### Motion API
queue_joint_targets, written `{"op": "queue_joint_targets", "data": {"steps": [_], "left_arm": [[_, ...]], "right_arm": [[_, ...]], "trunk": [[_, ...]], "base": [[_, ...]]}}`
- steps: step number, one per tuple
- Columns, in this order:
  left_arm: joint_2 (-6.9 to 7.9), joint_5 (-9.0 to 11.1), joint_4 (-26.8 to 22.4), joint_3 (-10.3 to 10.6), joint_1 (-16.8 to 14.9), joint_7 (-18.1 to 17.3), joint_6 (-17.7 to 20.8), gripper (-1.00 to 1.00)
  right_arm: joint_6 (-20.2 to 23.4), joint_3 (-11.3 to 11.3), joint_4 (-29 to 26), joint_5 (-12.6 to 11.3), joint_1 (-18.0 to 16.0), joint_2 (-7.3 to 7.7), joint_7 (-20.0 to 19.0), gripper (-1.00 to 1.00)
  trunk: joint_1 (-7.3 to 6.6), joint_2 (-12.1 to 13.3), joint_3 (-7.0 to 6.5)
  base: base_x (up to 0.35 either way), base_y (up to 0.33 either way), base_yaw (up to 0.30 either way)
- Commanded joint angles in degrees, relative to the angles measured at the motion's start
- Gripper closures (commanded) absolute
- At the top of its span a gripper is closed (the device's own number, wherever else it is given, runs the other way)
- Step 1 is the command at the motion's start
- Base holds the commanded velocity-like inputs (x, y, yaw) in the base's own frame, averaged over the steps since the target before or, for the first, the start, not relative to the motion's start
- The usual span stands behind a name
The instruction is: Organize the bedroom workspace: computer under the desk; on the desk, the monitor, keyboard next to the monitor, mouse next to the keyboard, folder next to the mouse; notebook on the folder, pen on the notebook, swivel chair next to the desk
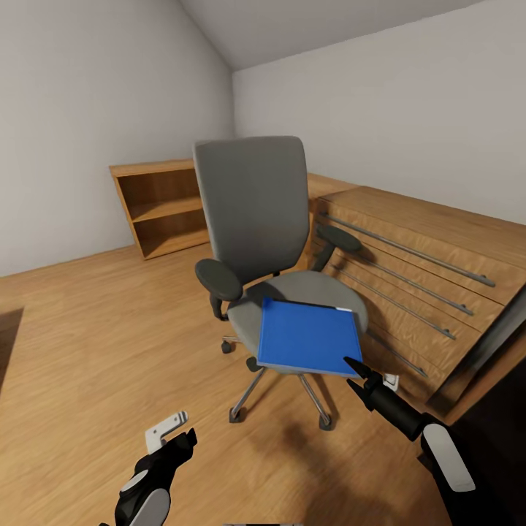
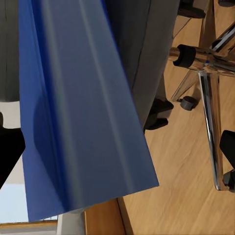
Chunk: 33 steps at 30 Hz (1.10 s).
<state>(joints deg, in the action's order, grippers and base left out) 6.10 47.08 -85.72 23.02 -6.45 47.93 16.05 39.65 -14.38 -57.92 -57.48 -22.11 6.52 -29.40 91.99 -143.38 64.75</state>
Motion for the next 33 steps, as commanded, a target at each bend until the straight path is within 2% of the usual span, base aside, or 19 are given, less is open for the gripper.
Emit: {"op": "queue_joint_targets", "data": {"steps": [1, 7, 11, 15, 19, 32, 33], "left_arm": [[0.05, 0.2, -0.1, 0.1, -0.1, 0.4, 0.2, -1.00], [0.05, 0.1, -0.1, 0.1, -0.1, 0.3, 0.2, -1.00], [0.00, 0.0, -0.1, 0.1, -0.1, 0.5, 0.2, -1.00], [-0.03, 0.0, -0.1, 0.1, -0.1, 0.4, 0.2, -1.00], [-0.03, 0.1, -0.1, 0.1, -0.1, 0.5, 0.2, -1.00], [-0.04, 0.1, -0.1, 0.1, -0.1, 0.4, 0.2, -1.00], [-0.04, 0.1, -0.1, 0.1, -0.1, 0.4, 0.2, -1.00]], "right_arm": [[0.4, -0.1, 0.0, -0.2, 0.0, -0.02, 0.0, -1.00], [0.4, -0.1, 0.0, -0.2, 0.0, -0.02, 0.0, -1.00], [0.4, -0.1, 0.0, -0.2, 0.0, -0.02, 0.0, -1.00], [0.4, -0.1, 0.0, -0.2, 0.0, -0.02, 0.0, -1.00], [0.4, -0.1, 0.0, -0.2, 0.0, -0.02, 0.0, -1.00], [0.5, 0.0, 0.0, -0.1, 0.0, 0.02, 0.1, -1.00], [0.5, 0.0, 0.0, -0.1, 0.0, 0.04, 0.3, 1.00]], "trunk": [[-0.01, 0.0, 0.05], [-0.01, 0.0, 0.05], [-0.11, 0.0, -0.84], [-0.11, 0.0, -0.84], [-0.22, 0.1, -1.72], [-0.22, 0.1, -1.72], [-0.22, 0.1, -1.72]], "base": [[0.008, 0.002, 0.000], [0.002, 0.001, 0.000], [0.000, 0.000, 0.000], [0.000, 0.000, 0.000], [0.000, 0.000, 0.000], [0.000, 0.000, 0.000], [0.000, 0.000, 0.000]]}}
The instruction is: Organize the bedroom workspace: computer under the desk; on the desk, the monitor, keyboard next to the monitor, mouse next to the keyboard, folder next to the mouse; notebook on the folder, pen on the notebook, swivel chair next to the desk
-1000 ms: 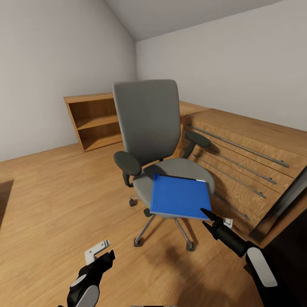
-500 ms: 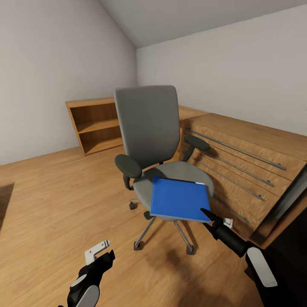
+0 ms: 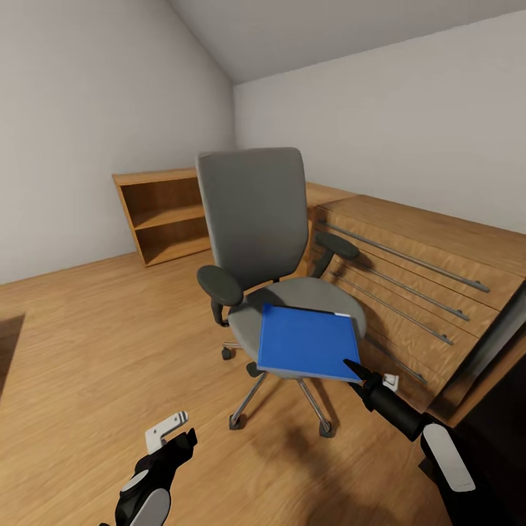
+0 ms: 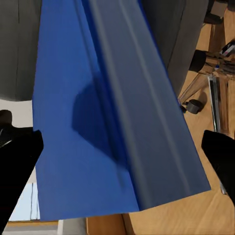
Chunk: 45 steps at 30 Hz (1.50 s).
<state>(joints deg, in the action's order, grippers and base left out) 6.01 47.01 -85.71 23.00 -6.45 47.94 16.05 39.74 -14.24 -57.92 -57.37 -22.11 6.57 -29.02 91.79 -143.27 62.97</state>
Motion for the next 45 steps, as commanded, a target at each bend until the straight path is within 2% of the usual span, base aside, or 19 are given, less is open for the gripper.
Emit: {"op": "queue_joint_targets", "data": {"steps": [1, 12, 16, 34, 45], "left_arm": [[0.05, 0.2, -0.1, 0.1, -0.1, 0.4, 0.2, -1.00], [0.05, 0.2, -0.1, 0.1, -0.1, 0.4, 0.2, -1.00], [0.05, 0.3, -0.1, 0.1, -0.1, 0.4, 0.2, -1.00], [0.05, 0.4, 0.5, 0.1, -0.1, 0.3, 0.2, -1.00], [0.06, 0.4, 0.8, 0.0, -0.1, 0.4, 0.2, -1.00]], "right_arm": [[0.4, -0.1, 0.0, -0.2, 0.0, -0.01, 0.1, 1.00], [0.4, -0.1, 0.0, -0.1, 0.0, 0.02, 1.8, 1.00], [0.3, -0.1, 0.0, -0.1, 0.0, 0.02, 1.9, 1.00], [0.3, -0.2, -1.2, 0.0, 0.0, 0.19, 1.9, 1.00], [0.3, -0.2, -2.2, 0.0, 0.0, 0.12, 2.5, 1.00]], "trunk": [[-0.01, 0.0, 0.05], [-0.01, 0.0, 0.05], [-0.12, 0.0, -0.84], [-4.07, 7.3, -4.07], [-6.48, 11.7, -6.04]], "base": [[0.000, 0.000, 0.000], [0.000, 0.000, 0.000], [0.000, 0.000, 0.000], [-0.003, 0.000, 0.000], [-0.274, 0.000, 0.000]]}}
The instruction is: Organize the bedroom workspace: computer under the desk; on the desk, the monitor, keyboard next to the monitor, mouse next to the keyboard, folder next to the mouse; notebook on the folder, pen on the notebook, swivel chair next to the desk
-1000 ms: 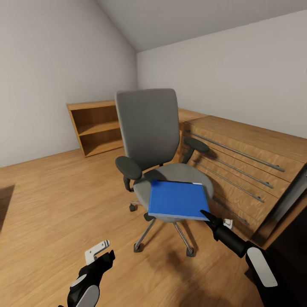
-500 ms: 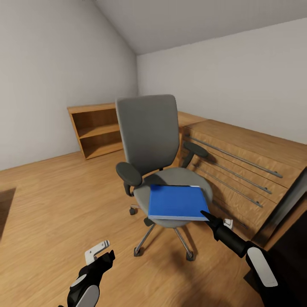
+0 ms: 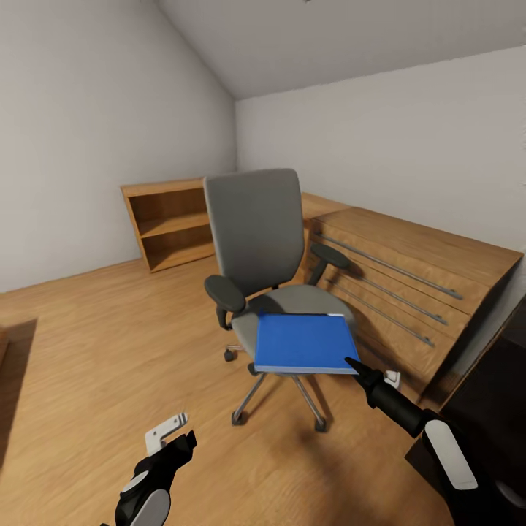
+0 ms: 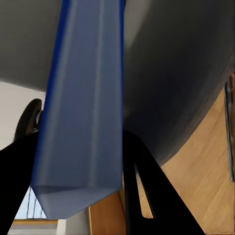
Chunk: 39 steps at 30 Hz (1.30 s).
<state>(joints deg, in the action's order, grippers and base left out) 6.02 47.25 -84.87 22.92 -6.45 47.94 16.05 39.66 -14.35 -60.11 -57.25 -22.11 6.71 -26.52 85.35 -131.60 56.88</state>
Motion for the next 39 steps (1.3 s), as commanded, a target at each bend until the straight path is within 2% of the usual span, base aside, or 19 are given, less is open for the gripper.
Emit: {"op": "queue_joint_targets", "data": {"steps": [1, 14, 24, 39], "left_arm": [[0.06, 0.2, -0.1, 0.1, -0.1, 0.4, 0.2, -1.00], [0.10, 0.1, 0.6, 0.0, -0.1, 0.5, 0.2, -1.00], [0.05, 0.0, 0.7, 0.0, -0.1, 0.5, 0.2, -1.00], [0.04, -0.2, 0.7, 0.1, -0.1, 0.5, 0.2, -1.00]], "right_arm": [[0.4, -0.1, -0.1, -0.1, 0.0, -0.02, 0.3, 1.00], [0.3, -0.6, -4.4, -0.1, 0.0, -0.09, 4.4, 1.00], [-2.3, -0.5, -6.2, -0.1, 0.0, -0.03, 6.7, 1.00], [-2.4, -0.1, -6.3, -0.1, 0.0, -0.11, 7.2, 1.00]], "trunk": [[-0.27, 0.4, -0.14], [-3.12, 5.6, -2.47], [-5.32, 9.6, -4.26], [-8.61, 15.6, -6.96]], "base": [[-0.200, 0.000, 0.000], [-0.039, 0.000, 0.000], [0.000, 0.000, 0.000], [-0.002, 0.000, 0.000]]}}
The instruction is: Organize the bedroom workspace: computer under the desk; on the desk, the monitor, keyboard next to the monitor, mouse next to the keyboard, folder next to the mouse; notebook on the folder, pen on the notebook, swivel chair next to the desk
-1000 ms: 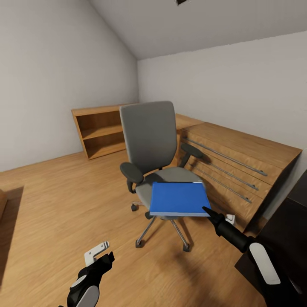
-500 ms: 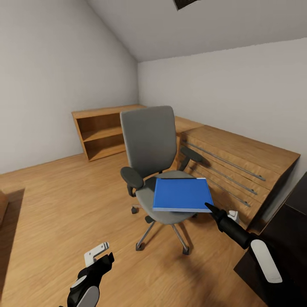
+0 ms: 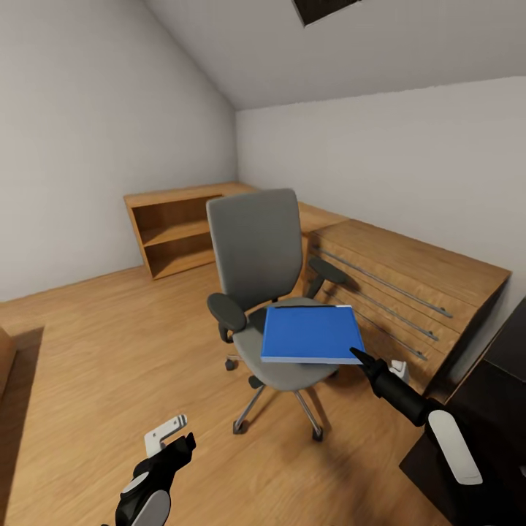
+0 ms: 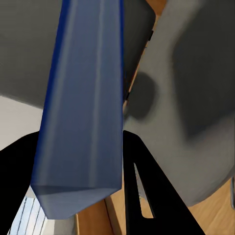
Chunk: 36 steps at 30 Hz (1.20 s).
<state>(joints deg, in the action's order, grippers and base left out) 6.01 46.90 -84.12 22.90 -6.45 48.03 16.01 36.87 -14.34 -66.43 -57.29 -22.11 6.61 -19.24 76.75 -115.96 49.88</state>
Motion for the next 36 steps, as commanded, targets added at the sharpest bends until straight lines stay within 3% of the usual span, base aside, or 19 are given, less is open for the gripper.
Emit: {"op": "queue_joint_targets", "data": {"steps": [1, 5, 11, 15, 17, 20, 27, 36], "left_arm": [[0.05, 0.2, -0.1, 0.1, -0.1, 0.4, 0.2, -1.00], [0.05, 0.1, -0.1, 0.1, -0.1, 0.4, 0.2, -1.00], [0.05, 0.3, -0.1, 0.1, -0.1, 0.4, 0.3, -1.00], [-0.02, 0.4, 2.7, 0.2, -0.1, 0.4, 0.6, -1.00], [-0.03, 0.3, 4.6, 0.2, -0.1, 0.4, 0.6, -1.00], [-0.03, 0.2, 5.3, 0.2, -0.1, 0.4, 0.6, -1.00], [-0.09, 0.2, 5.6, 0.2, -0.1, 0.4, 0.5, -1.00], [-0.10, 0.1, 5.6, 0.2, -0.1, 0.4, 0.3, -1.00]], "right_arm": [[0.3, -0.1, 0.0, 0.1, 0.0, -0.02, -0.1, 1.00], [0.2, -0.2, 0.0, 3.0, 0.0, -0.02, -0.1, 1.00], [-1.1, -0.5, -2.1, 4.3, 0.0, -0.12, 0.3, 1.00], [-5.1, -0.4, -5.9, 5.9, 0.1, -1.08, 7.2, 1.00], [-7.3, -0.4, -10.6, 6.9, 0.3, -3.00, 14.1, 1.00], [-9.3, -0.5, -14.9, 7.3, 0.7, -4.99, 19.2, 1.00], [-10.6, -0.4, -19.4, 6.7, 3.2, -6.14, 20.9, 1.00], [-10.0, -0.3, -19.9, 2.5, 3.7, -7.59, 20.8, 1.00]], "trunk": [[-0.24, 0.4, -0.13], [-1.12, 2.0, -0.85], [-2.43, 4.4, -1.93], [-3.31, 6.0, -2.65], [-3.75, 6.8, -3.01], [-4.41, 8.0, -3.54], [-5.95, 10.8, -4.80], [-7.92, 14.4, -6.42]], "base": [[-0.073, 0.000, 0.000], [-0.228, 0.000, 0.000], [-0.116, 0.000, 0.000], [-0.010, 0.000, 0.000], [-0.002, 0.000, 0.000], [0.000, 0.000, 0.000], [0.000, 0.000, 0.000], [0.000, 0.000, 0.000]]}}
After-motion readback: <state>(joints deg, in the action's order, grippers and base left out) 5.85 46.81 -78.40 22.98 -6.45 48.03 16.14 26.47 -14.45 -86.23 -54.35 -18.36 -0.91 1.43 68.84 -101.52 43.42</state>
